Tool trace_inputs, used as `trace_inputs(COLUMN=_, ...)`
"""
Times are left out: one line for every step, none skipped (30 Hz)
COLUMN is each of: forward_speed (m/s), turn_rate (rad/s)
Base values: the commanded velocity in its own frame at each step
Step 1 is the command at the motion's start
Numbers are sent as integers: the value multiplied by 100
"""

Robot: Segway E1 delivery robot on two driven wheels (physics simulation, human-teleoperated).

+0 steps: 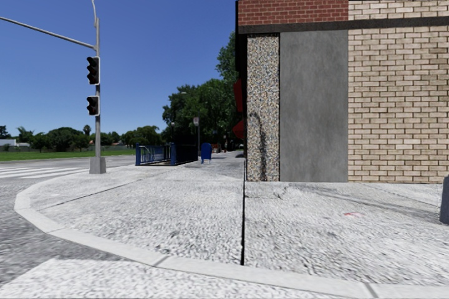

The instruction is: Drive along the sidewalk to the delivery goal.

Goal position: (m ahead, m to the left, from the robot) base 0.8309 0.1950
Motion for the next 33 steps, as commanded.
trace_inputs(forward_speed=135, turn_rate=-27)
trace_inputs(forward_speed=135, turn_rate=-27)
trace_inputs(forward_speed=135, turn_rate=-10)
trace_inputs(forward_speed=135, turn_rate=0)
trace_inputs(forward_speed=135, turn_rate=0)
trace_inputs(forward_speed=135, turn_rate=0)
trace_inputs(forward_speed=135, turn_rate=0)
trace_inputs(forward_speed=135, turn_rate=0)
trace_inputs(forward_speed=135, turn_rate=0)
trace_inputs(forward_speed=135, turn_rate=0)
trace_inputs(forward_speed=135, turn_rate=0)
trace_inputs(forward_speed=135, turn_rate=0)
trace_inputs(forward_speed=135, turn_rate=0)
trace_inputs(forward_speed=135, turn_rate=0)
trace_inputs(forward_speed=135, turn_rate=0)
trace_inputs(forward_speed=135, turn_rate=0)
trace_inputs(forward_speed=135, turn_rate=0)
trace_inputs(forward_speed=135, turn_rate=0)
trace_inputs(forward_speed=135, turn_rate=0)
trace_inputs(forward_speed=135, turn_rate=0)
trace_inputs(forward_speed=135, turn_rate=0)
trace_inputs(forward_speed=135, turn_rate=0)
trace_inputs(forward_speed=135, turn_rate=0)
trace_inputs(forward_speed=134, turn_rate=0)
trace_inputs(forward_speed=109, turn_rate=0)
trace_inputs(forward_speed=0, turn_rate=0)
trace_inputs(forward_speed=0, turn_rate=0)
trace_inputs(forward_speed=0, turn_rate=0)
trace_inputs(forward_speed=0, turn_rate=0)
trace_inputs(forward_speed=0, turn_rate=0)
trace_inputs(forward_speed=0, turn_rate=0)
trace_inputs(forward_speed=0, turn_rate=0)
trace_inputs(forward_speed=0, turn_rate=0)
